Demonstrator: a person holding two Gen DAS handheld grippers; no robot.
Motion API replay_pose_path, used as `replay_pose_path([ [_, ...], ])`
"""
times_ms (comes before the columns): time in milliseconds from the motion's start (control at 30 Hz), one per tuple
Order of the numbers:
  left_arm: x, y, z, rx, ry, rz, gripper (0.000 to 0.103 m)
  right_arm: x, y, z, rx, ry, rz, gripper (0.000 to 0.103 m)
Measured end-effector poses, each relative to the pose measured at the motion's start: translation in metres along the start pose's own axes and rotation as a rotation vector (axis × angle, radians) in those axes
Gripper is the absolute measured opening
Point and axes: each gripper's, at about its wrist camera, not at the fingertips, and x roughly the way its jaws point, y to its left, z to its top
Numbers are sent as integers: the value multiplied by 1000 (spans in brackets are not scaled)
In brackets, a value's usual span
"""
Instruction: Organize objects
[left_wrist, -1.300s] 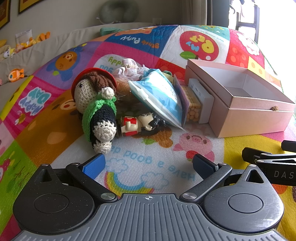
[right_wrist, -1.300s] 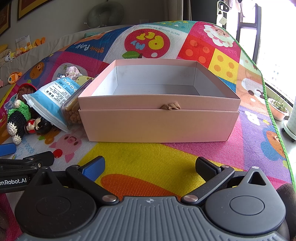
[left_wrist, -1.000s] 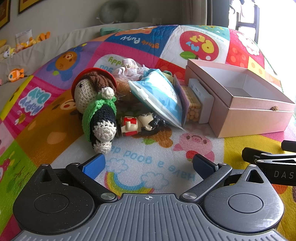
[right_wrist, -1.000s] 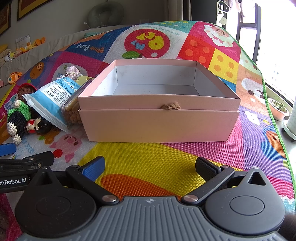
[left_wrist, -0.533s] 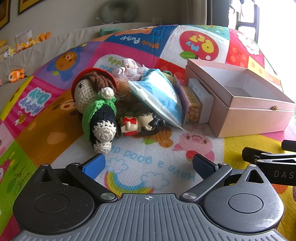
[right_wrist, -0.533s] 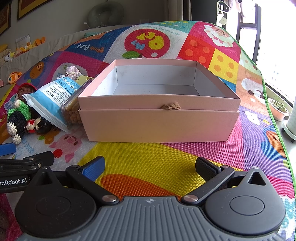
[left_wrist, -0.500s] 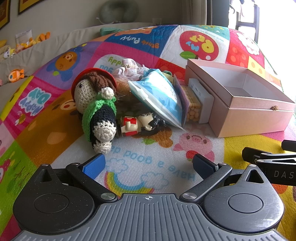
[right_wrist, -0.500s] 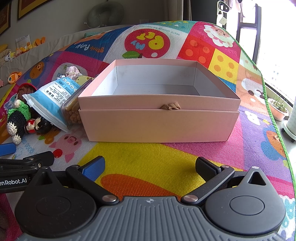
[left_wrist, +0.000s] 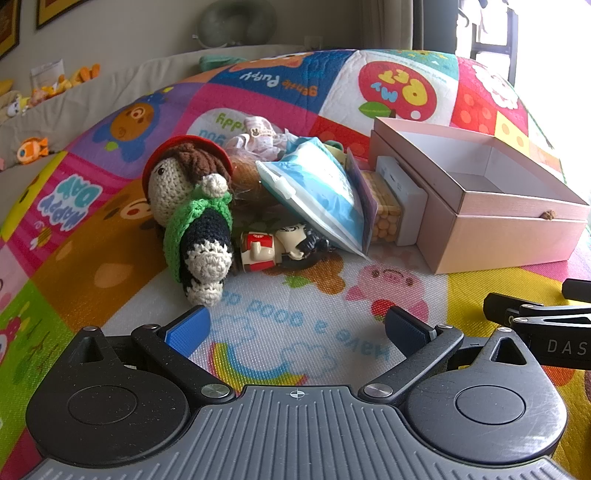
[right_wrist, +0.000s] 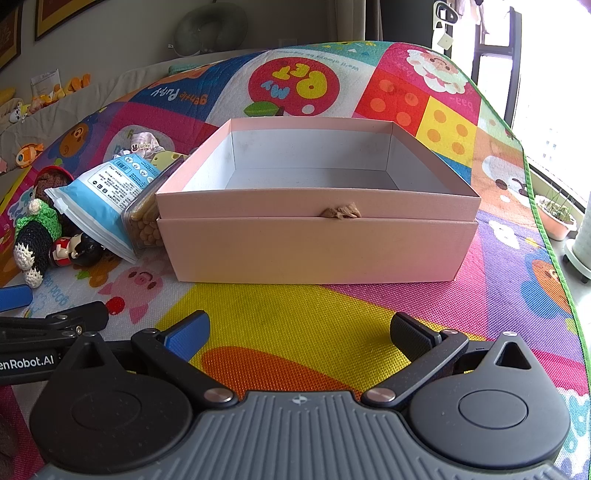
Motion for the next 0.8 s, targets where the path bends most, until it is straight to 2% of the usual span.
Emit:
replay_pose_path([
  [367,2,1,-2,7,-2,6,103,1,4,2,-1,2,2,103],
  [600,2,2,-2,4,-2,4,103,-4,-1,4,-55,42,45,103],
  [800,-8,6,-1,-28,-5,-41,103,-10,3,4,-63,78,45,103],
])
